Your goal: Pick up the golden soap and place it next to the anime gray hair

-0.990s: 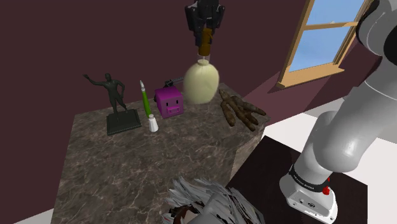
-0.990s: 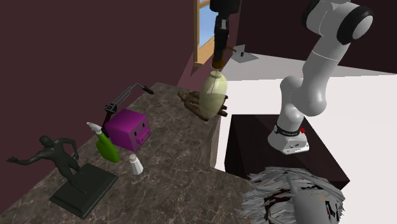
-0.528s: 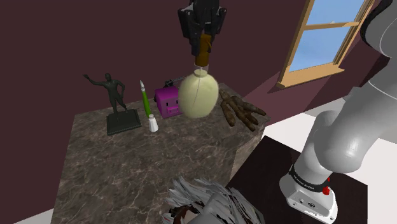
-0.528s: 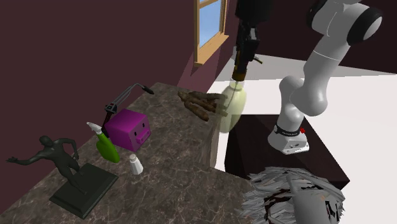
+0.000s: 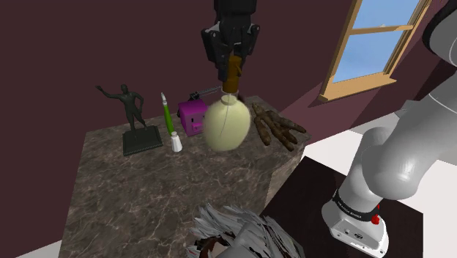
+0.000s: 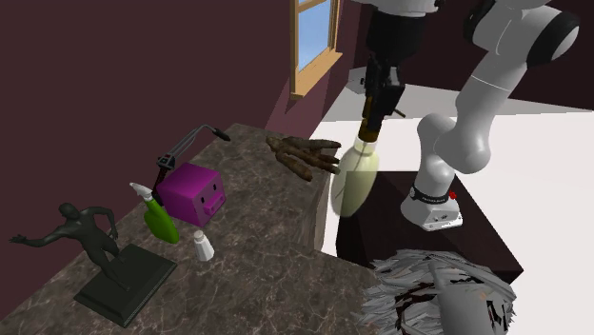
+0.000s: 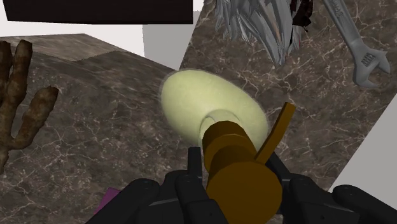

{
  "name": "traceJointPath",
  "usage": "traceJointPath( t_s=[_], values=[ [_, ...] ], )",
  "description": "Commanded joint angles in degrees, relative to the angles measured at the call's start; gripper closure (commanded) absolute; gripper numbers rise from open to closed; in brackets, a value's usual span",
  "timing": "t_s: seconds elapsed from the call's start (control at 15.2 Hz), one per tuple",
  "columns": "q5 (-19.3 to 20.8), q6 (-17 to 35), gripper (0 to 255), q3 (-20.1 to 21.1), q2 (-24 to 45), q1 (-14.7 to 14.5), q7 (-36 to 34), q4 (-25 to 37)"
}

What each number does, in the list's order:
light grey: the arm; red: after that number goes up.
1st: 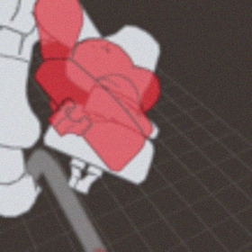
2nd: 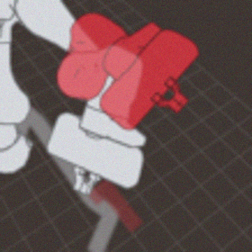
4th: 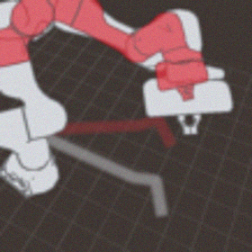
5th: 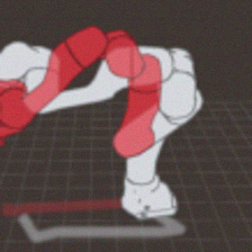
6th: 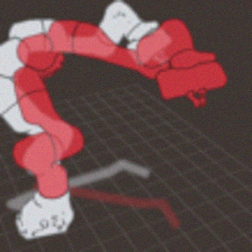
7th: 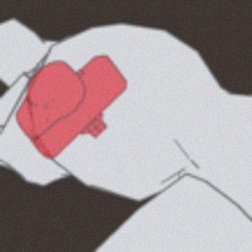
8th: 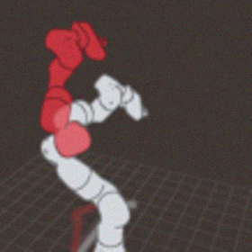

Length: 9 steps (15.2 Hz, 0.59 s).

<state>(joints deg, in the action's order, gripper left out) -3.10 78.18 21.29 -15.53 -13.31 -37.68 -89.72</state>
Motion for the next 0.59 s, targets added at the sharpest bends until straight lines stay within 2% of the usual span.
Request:
traceJointPath(
  t_s=[0.0,0.53],
  values=[
    [-0.26,1.84,255,-0.20,-0.92,-0.03,0.26,-2.65],
    [-1.19,8.31,255,-0.56,-4.01,-0.34,0.89,-12.07]
  ],
)
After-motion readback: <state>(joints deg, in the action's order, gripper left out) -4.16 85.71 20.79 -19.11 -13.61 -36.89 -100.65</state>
